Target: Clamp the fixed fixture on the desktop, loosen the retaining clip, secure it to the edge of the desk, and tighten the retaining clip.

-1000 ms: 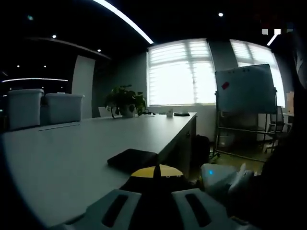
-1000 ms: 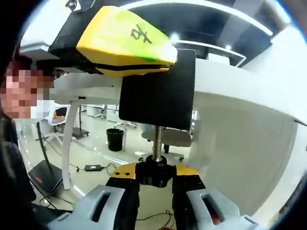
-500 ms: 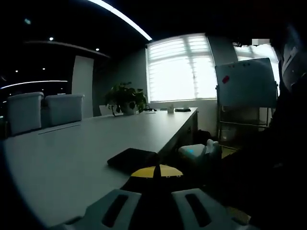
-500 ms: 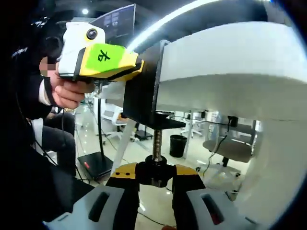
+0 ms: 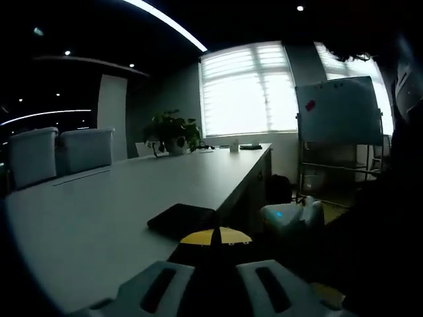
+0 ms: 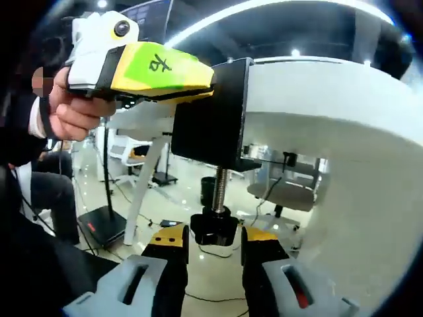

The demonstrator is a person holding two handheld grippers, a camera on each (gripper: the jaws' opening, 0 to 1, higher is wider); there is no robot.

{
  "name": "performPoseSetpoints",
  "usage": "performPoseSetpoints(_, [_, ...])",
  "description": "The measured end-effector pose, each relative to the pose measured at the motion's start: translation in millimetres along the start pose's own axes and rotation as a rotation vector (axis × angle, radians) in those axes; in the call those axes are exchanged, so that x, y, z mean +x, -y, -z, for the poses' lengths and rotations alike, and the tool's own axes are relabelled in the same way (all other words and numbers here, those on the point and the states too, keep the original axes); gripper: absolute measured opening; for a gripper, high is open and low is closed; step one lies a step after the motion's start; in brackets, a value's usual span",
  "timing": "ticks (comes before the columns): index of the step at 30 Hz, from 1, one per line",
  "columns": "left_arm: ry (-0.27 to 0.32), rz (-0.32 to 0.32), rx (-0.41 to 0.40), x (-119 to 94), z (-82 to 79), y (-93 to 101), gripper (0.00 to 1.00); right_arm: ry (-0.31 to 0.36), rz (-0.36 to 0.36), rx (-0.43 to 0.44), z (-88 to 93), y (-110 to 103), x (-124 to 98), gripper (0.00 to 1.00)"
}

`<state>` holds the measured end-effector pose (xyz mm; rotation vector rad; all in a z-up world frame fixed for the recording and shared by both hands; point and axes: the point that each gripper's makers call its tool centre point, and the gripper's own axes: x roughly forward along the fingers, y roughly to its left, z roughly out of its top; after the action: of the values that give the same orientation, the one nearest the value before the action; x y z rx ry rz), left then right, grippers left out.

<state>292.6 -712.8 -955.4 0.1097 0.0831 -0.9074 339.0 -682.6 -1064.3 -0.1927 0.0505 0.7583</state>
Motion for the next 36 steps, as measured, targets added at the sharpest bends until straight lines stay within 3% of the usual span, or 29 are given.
performPoseSetpoints(2, [0.006, 0.002, -0.006, 0, -0.3, 0.0, 0.01, -0.005, 0.149, 0.085, 1.7, 6, -4, 0.33])
performPoseSetpoints(5, [0.012, 0.005, -0.006, 0, -0.7, 0.0, 0.01, 0.007, 0.312, 0.200, 5.4, 15, -11, 0.33])
performPoseSetpoints(8, [0.025, 0.009, -0.006, -1, -0.8, -0.4, 0.01, -0.037, 0.359, 0.165, 9.3, 15, -5, 0.33])
performPoseSetpoints(12, [0.043, 0.017, -0.007, -2, -1.2, -1.3, 0.01, -0.032, 0.397, 0.156, 0.0, 15, 6, 0.33])
performPoseSetpoints(14, [0.055, 0.023, -0.012, -3, -1.1, -2.1, 0.01, -0.043, 0.407, 0.135, -2.0, 11, 9, 0.27])
performPoseSetpoints(19, [0.067, 0.037, -0.016, -5, -1.7, -2.8, 0.01, -0.063, 0.435, 0.130, -0.7, 10, 6, 0.26])
performPoseSetpoints(24, [0.076, 0.032, -0.031, -6, -2.8, -3.7, 0.01, -0.048, 0.314, 0.073, -3.1, 5, 6, 0.24])
performPoseSetpoints(36, [0.047, 0.012, -0.029, -5, -1.6, -5.4, 0.01, 0.021, -0.206, -0.017, -6.0, -8, 7, 0.22])
